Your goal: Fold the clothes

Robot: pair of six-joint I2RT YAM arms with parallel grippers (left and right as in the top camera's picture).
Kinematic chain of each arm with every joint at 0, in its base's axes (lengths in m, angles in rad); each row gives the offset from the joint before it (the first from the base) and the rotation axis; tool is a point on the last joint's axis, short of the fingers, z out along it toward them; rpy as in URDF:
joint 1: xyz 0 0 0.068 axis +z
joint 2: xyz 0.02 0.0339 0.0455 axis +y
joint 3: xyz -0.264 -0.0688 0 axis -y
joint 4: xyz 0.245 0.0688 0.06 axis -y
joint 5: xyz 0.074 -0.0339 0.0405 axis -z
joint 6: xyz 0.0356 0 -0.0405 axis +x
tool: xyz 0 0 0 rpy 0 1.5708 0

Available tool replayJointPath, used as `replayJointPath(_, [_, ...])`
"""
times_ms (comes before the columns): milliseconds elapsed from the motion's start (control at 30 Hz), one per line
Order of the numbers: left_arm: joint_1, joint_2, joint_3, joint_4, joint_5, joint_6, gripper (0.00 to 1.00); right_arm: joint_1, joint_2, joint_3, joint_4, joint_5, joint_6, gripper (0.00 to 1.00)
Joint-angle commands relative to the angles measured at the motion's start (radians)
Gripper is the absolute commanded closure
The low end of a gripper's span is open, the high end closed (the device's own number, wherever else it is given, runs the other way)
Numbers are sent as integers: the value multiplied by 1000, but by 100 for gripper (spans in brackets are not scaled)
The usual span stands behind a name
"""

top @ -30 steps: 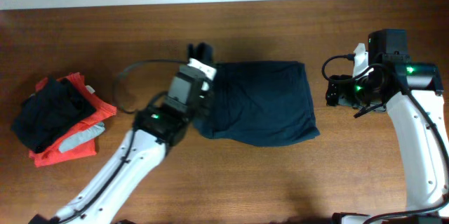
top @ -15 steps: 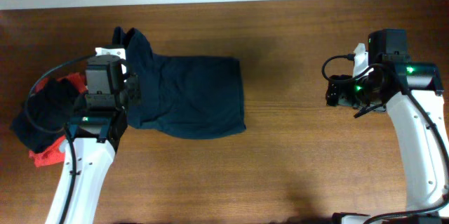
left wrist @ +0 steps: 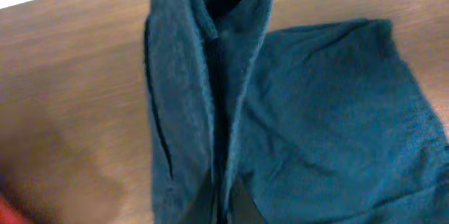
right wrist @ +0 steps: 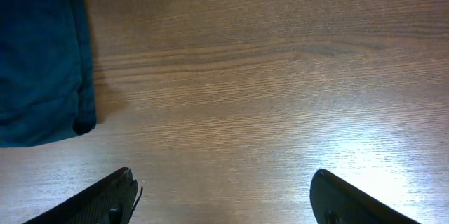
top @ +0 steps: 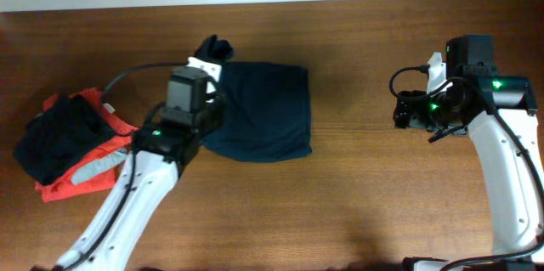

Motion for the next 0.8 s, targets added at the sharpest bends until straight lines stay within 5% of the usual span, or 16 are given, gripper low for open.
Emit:
replayJointPath(0, [-84,48,22,62,18,-48,99,-6,3,-3,-2,-6,8,16])
replayJointPath(233, [-171,94,22,175,15,-178,99,-6,3,-3,-11,-6,8,16])
replayJointPath(433, [-224,94,22,272,33,-177,100,-5,20,-15,3,-13,7,16])
replayJointPath(500, [-230,94,22,270,33,-177,99,-3,42,-40,39,-57,-5,31])
replayJointPath(600, [-230,94,22,267,33,-177,99,17,93,-98,134,-79,-19,91])
replayJointPath(767, [-230,94,22,266,33,-177,99,45,212,-135,289,-84,-19,96])
